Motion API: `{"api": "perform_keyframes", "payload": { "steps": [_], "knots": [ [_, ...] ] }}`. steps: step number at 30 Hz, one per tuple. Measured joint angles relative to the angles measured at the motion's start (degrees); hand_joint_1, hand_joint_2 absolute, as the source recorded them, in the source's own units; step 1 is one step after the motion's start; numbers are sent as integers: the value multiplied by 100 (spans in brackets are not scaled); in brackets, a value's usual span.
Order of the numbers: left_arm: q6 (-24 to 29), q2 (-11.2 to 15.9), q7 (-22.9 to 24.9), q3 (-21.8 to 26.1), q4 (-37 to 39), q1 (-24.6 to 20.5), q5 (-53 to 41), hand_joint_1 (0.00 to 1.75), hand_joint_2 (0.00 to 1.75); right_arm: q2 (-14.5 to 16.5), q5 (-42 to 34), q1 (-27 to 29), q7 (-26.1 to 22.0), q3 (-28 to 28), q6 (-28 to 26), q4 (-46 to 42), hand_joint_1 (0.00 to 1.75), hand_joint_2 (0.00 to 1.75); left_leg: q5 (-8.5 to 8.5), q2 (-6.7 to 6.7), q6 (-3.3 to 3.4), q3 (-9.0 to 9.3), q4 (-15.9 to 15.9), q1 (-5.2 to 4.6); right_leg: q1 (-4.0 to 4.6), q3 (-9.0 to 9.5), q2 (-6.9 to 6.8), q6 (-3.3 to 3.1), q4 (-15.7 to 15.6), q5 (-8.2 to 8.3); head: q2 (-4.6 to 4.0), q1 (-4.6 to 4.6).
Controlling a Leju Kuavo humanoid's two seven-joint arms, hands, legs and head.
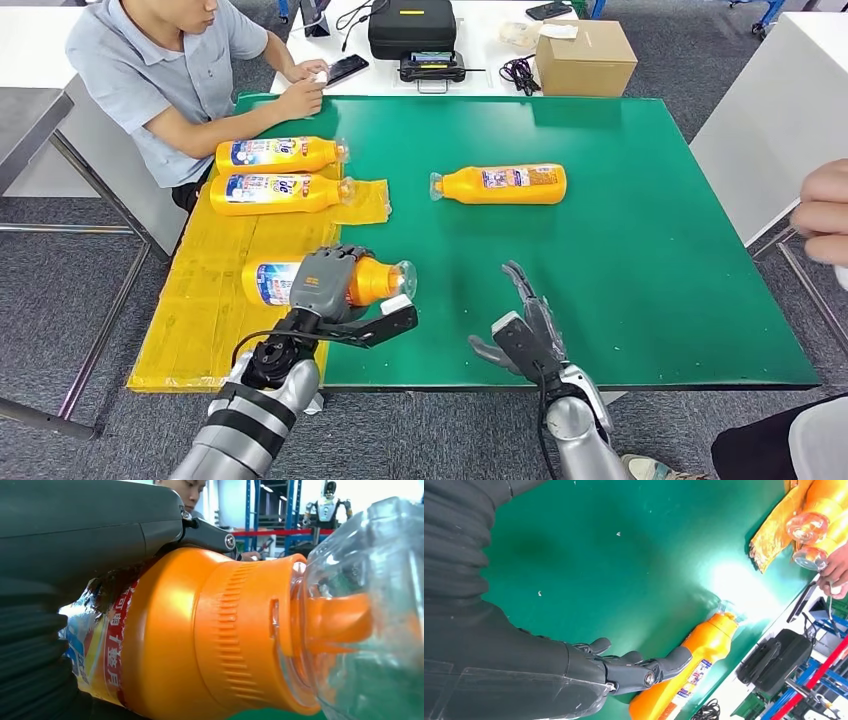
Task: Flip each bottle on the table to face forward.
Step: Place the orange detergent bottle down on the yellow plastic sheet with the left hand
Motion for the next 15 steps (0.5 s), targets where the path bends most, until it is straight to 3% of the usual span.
{"api": "perform_keyframes", "payload": {
  "steps": [10, 13, 15],
  "knots": [
    [269, 94, 91, 121, 690, -264, -350, 170, 175, 20, -8, -65, -28, -82, 20, 124, 0, 175, 0, -1, 0, -3, 0, -1, -1, -1, 0, 0, 0, 0, 0, 1],
    [481, 170, 275, 106, 1014, -391, -645, 132, 175, 21, -41, -124, -67, -84, 23, 213, 0, 175, 0, 0, 0, -2, 0, 0, 0, -1, 0, 0, 0, 0, 0, 0],
    [626, 243, 502, 22, 1270, -484, -709, 88, 175, 21, -67, -156, -92, -86, 23, 282, 0, 175, 1, 0, 0, -1, 0, 1, 0, -1, 0, 0, 0, 0, 0, 0]
  ]
}}
